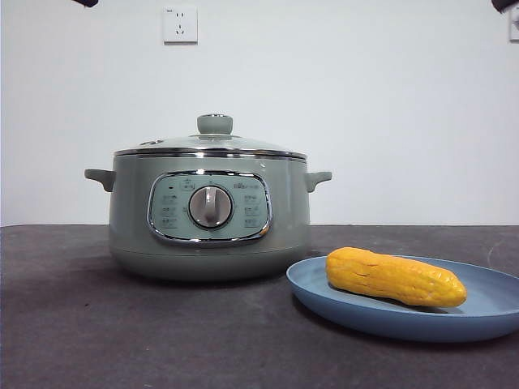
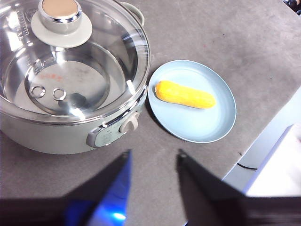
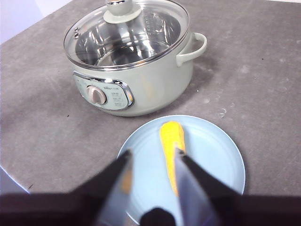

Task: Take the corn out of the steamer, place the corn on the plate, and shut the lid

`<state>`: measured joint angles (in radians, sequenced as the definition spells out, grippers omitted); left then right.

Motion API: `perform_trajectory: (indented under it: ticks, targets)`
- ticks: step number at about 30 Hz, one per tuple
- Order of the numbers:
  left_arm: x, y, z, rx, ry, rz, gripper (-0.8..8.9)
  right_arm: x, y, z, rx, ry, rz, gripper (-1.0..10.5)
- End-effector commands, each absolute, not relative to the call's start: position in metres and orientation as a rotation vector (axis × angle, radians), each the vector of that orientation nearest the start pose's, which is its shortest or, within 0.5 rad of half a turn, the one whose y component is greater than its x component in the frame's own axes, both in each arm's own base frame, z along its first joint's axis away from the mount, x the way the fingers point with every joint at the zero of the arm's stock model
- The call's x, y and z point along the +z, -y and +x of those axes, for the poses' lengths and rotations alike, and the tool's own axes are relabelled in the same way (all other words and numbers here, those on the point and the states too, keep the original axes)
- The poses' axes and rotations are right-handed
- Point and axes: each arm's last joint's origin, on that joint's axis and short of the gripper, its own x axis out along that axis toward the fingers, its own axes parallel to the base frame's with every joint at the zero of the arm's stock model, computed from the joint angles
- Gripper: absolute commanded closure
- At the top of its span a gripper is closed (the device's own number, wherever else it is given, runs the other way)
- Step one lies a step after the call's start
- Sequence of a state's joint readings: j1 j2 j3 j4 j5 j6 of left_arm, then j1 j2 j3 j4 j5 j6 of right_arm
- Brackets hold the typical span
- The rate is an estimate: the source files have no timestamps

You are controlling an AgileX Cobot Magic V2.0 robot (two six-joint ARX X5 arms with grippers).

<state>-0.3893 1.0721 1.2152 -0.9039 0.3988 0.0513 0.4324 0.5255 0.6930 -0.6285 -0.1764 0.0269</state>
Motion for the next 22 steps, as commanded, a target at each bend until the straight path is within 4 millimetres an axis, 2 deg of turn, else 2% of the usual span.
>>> perform_trajectory:
  ticks: [1, 18, 22]
  targets:
    - [0.3616, 0.0855, 0.1780, -0.765, -0.768, 0.043, 8.18, 0.2926, -0.0507, 0.0971, 0.592, -0.470, -0.028, 9.5]
    - [0.3622, 0.0858, 0.1787, -0.766, -0.758, 0.044, 8.17, 0.2926, -0.0507, 0.0971, 0.593, -0.470, -0.028, 9.5]
    - [0.3625, 0.0848, 0.1802, -0.734, -0.731, 0.106, 8.17, 0.2926, -0.0507, 0.0971, 0.593, -0.470, -0.028, 9.5]
